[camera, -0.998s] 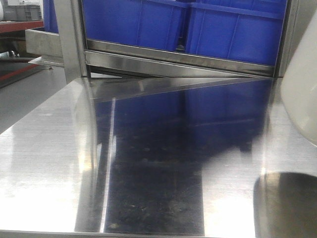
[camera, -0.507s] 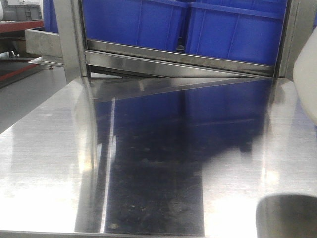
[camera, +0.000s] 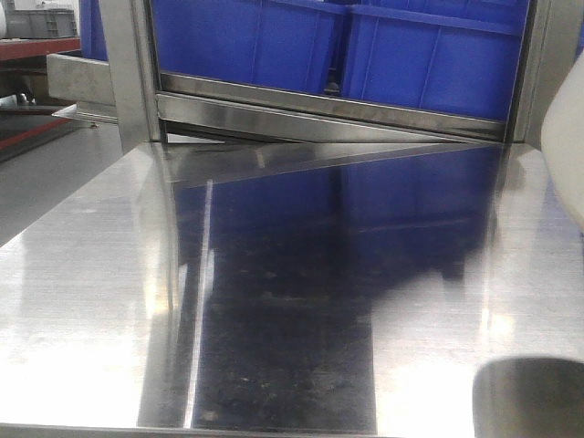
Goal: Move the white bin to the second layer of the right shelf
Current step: 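Drive away from the table holding the bin in the right gripper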
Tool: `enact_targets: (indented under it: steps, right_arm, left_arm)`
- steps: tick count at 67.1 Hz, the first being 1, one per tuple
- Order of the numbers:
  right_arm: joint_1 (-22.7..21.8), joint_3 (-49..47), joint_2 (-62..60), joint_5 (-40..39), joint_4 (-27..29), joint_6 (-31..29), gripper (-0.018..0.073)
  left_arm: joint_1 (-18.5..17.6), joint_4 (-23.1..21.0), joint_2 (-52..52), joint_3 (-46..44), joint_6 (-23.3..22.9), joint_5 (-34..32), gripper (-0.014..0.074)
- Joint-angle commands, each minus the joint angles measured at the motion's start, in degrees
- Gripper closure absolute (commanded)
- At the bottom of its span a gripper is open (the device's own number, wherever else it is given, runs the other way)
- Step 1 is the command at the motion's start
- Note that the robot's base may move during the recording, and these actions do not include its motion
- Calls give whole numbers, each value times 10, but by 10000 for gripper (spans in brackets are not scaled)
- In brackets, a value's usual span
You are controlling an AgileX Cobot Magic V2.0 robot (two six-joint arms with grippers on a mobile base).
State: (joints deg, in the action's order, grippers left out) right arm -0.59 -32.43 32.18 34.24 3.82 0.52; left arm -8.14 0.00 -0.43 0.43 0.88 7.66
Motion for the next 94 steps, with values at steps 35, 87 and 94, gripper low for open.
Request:
enact_targets:
  steps: [35, 87, 94]
  right_arm:
    - [-3, -18, 0, -53, 3, -5, 472]
    - [-3, -18, 0, -53, 3, -5, 472]
    - [-3, -18, 0, -53, 3, -5, 472]
  left_arm:
    - [-3, 0, -9, 21, -2, -49, 512]
    - [-3, 0, -9, 21, -2, -49, 512]
    - [-3, 0, -9, 21, -2, -49, 512]
